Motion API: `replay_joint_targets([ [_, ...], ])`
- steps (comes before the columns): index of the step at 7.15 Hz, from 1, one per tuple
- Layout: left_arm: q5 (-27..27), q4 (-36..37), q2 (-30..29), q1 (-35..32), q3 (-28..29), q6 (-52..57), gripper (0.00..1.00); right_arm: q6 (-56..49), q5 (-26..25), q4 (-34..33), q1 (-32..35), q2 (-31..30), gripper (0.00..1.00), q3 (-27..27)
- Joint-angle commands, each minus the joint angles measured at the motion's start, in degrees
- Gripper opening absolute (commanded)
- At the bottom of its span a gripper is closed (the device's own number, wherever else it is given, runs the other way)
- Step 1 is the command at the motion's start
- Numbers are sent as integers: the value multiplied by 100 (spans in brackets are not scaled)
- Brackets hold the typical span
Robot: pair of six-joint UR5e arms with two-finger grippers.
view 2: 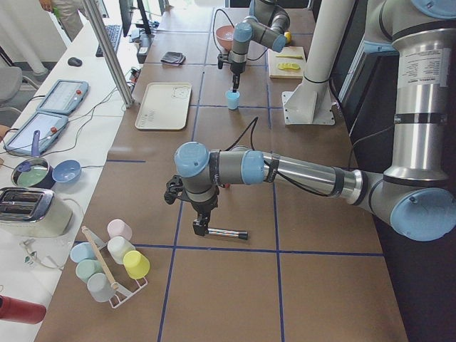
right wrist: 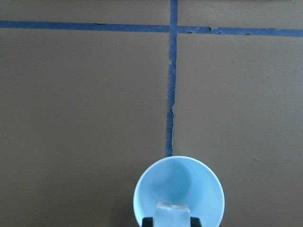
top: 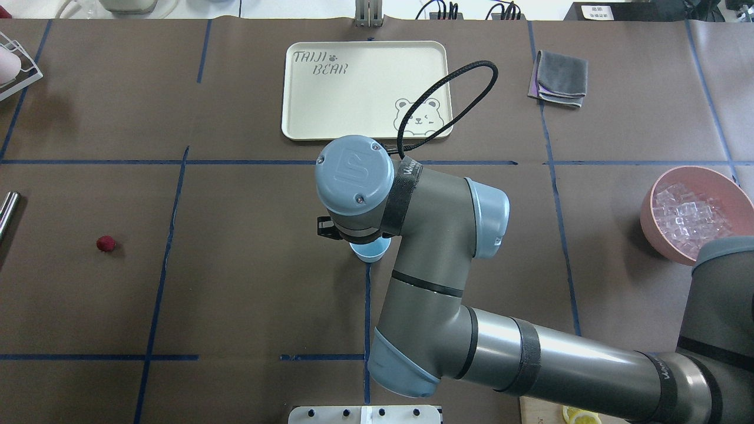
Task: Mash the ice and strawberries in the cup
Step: 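Lift the ice cube and carry it over the light-blue cup, then open the right gripper to drop the ice cube into the cup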
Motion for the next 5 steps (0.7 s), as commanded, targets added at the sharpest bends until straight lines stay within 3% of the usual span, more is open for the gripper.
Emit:
replay_joint_targets([
  [1,0,0,0,0,0,0,100,13,-96,33,-22,-131,99,25],
  [5,9,0,0,0,0,0,100,-75,-36,51,248,-201,99,166],
])
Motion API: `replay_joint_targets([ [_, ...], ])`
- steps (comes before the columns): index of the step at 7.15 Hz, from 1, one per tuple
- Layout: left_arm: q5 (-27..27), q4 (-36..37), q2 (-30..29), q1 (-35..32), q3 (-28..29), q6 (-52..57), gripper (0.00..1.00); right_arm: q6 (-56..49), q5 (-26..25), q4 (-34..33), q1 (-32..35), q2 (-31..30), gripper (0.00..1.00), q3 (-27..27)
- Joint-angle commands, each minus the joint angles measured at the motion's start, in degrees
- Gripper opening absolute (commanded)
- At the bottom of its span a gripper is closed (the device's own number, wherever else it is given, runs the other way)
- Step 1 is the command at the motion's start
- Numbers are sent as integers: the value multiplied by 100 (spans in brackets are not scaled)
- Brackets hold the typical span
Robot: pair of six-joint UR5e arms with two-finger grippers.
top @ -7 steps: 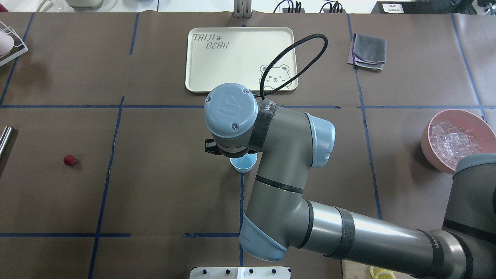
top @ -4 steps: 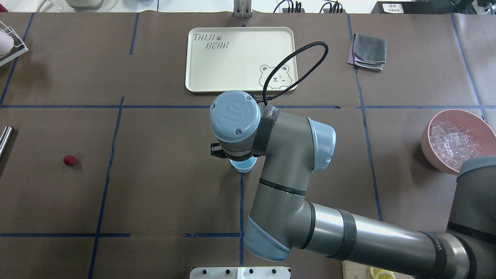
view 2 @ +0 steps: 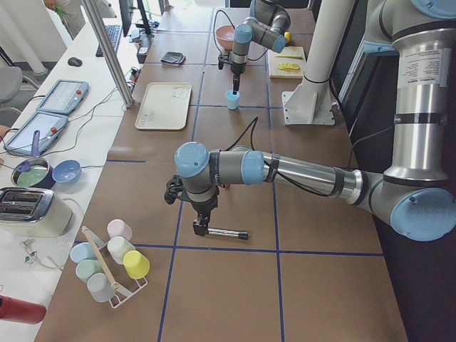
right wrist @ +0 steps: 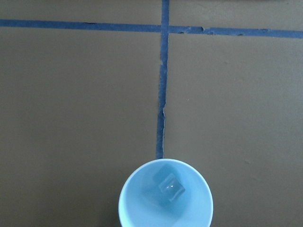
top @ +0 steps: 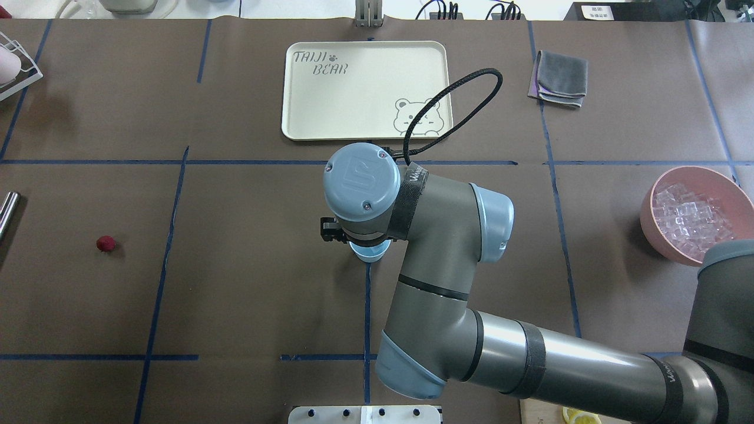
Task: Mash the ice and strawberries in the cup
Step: 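Open the right gripper to drop the ice cube into the cup, then move the right gripper back over the pink bowl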
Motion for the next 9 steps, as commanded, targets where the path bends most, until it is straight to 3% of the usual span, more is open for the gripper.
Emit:
replay_joint_targets([
  [1,7,0,0,0,0,0,100,-359,139,1,563,-382,99,374],
  [3,7,0,0,9,9,0,100,-1797,874,10,1520,-1452,99,1244],
  [5,7,0,0,9,9,0,100,-3063,1700,227,2522,-2585,99,1686],
  [7,7,0,0,9,9,0,100,-3935,2282,1698,3244,-4051,99,1634],
  [9,7,0,0,9,0,0,100,-4638,2574,2267,3668,-4977,98,1634],
])
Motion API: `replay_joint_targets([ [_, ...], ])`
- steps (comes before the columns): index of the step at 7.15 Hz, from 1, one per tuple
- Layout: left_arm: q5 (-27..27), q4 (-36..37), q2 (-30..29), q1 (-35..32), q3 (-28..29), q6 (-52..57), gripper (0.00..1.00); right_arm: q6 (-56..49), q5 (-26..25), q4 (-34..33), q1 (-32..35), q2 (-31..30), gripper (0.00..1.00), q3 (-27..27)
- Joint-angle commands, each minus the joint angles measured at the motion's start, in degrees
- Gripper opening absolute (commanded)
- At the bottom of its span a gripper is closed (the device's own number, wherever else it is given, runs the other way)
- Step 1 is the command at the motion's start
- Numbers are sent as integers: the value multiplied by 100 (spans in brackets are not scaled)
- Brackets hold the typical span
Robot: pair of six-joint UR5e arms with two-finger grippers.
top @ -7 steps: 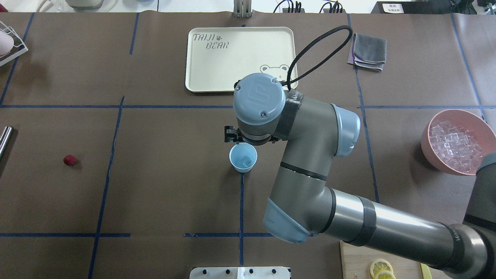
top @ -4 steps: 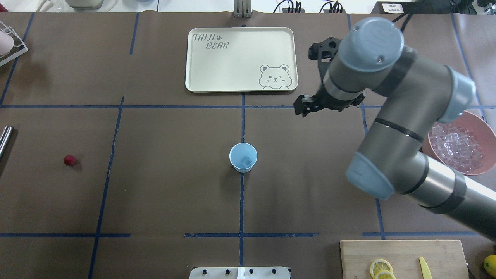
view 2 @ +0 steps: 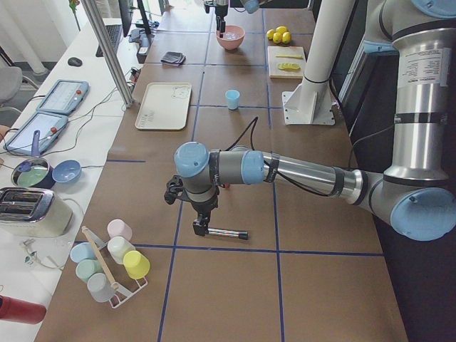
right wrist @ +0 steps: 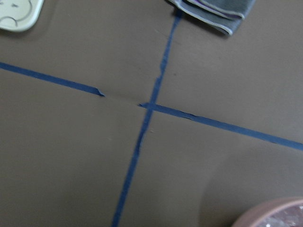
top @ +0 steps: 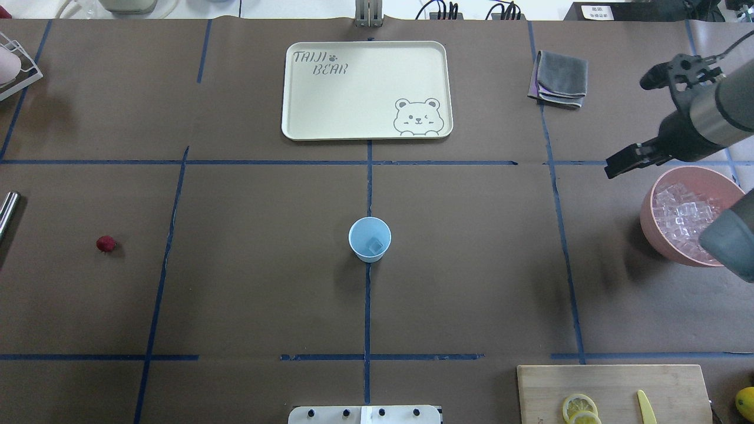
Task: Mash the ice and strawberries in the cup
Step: 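Move the right gripper back over the pink bowl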
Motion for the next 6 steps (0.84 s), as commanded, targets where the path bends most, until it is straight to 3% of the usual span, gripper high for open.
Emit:
replay_joint_targets([
  [1,0,0,9,0,-7,0,100,-818,161,437,376,-865,95,-45],
  [4,0,0,18,-9,-7,0,100,-1068,152,482,385,-1105,81,-307],
  [6,0,0,18,-9,-7,0,100,-1033,143,473,377,-1096,80,-457],
])
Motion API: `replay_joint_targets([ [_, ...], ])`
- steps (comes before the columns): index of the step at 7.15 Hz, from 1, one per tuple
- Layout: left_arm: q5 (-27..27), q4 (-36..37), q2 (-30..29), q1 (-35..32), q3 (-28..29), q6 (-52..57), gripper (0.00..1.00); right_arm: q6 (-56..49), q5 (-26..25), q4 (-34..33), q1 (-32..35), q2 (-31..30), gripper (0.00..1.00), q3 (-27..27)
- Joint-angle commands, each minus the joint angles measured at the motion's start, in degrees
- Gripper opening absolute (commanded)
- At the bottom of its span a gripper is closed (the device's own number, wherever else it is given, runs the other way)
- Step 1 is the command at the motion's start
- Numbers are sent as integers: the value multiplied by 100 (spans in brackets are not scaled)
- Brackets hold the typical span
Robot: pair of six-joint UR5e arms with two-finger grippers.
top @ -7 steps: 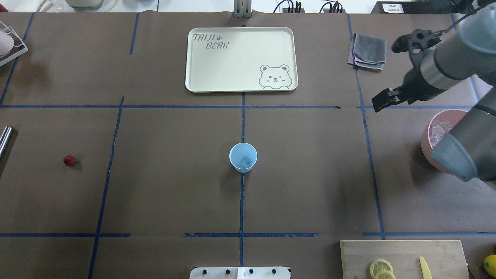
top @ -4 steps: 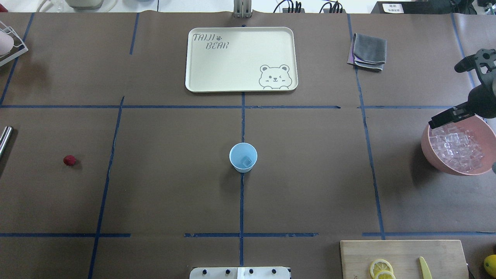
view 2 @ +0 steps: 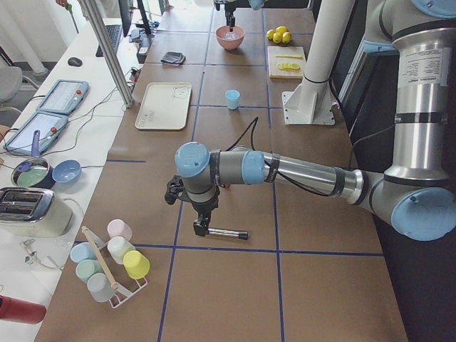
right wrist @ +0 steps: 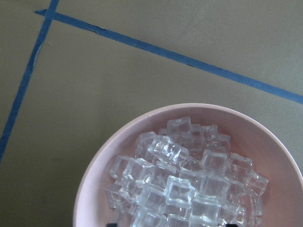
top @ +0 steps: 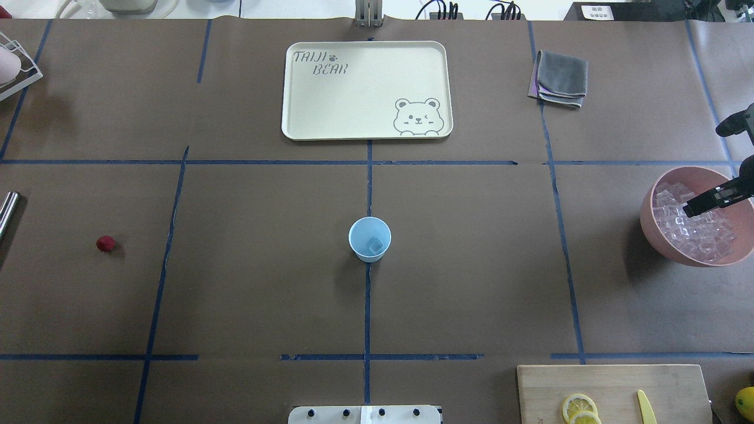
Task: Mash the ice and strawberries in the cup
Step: 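Lower the right gripper into the bowl and grasp another ice cube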
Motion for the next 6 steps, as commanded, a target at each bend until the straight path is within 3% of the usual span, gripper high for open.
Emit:
replay_joint_targets([
  [1,0,0,0,0,0,0,100,52,-8,-2,-5,69,77,-207],
  [2,0,0,0,8,-9,0,100,52,-8,-2,-14,183,71,-321],
  [6,0,0,0,8,-9,0,100,43,-8,7,-23,465,63,-656],
])
